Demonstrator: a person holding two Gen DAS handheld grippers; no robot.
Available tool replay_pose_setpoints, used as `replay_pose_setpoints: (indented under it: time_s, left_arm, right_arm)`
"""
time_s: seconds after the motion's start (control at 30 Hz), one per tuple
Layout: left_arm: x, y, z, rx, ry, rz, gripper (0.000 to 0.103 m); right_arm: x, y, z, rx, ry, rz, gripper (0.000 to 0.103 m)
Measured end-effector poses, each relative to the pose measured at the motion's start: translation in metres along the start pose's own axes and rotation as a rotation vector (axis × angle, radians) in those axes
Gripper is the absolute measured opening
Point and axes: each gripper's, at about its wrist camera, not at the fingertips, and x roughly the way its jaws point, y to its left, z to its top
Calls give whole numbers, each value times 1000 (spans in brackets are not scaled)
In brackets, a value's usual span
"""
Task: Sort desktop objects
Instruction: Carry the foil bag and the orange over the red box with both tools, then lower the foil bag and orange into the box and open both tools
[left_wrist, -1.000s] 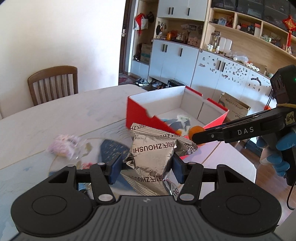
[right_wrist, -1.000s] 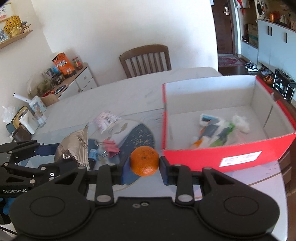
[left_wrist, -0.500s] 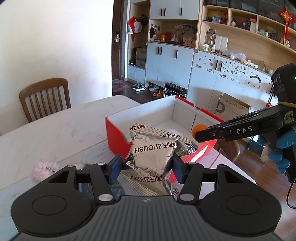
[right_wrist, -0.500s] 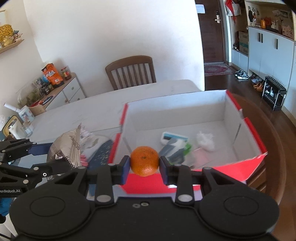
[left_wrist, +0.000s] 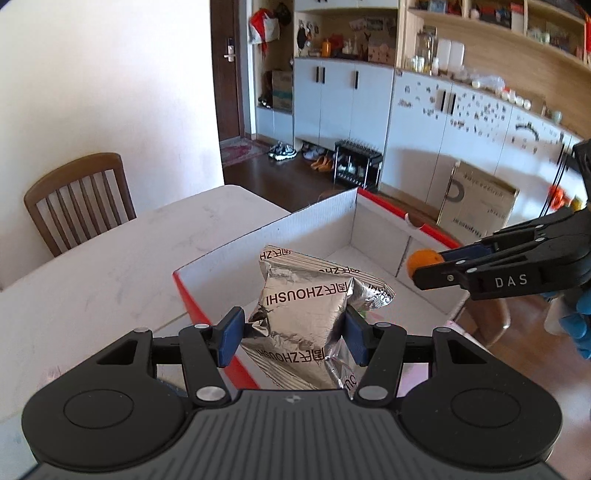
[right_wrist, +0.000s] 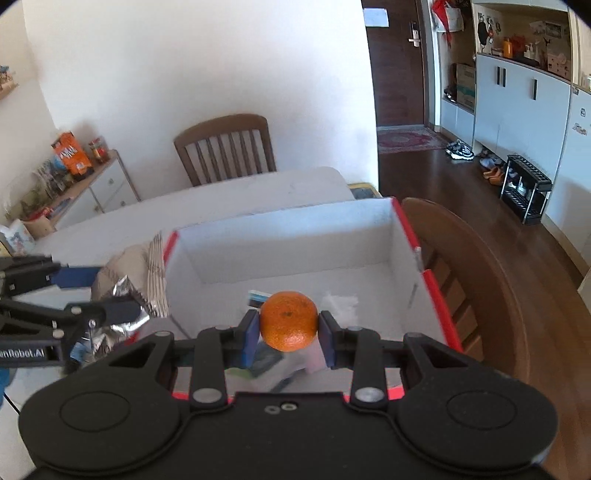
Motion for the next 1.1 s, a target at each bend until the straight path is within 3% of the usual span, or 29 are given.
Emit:
replay_pose_setpoints:
  time_s: [0.27, 0.63, 0.97, 1.1]
  left_arm:
    - [45, -2, 17, 41, 78, 40, 56]
    - [110, 1, 29, 136, 259, 118, 56]
    - [139, -13, 27, 244, 358, 118, 56]
    - [146, -17, 29, 270, 397, 83, 56]
  right_arm:
    - [31, -20, 1, -12, 69, -53, 33]
    - [72, -8, 2, -151, 208, -48, 33]
    - [101, -6, -6, -197, 314, -56, 33]
    - [106, -4, -8, -201, 333, -55, 34]
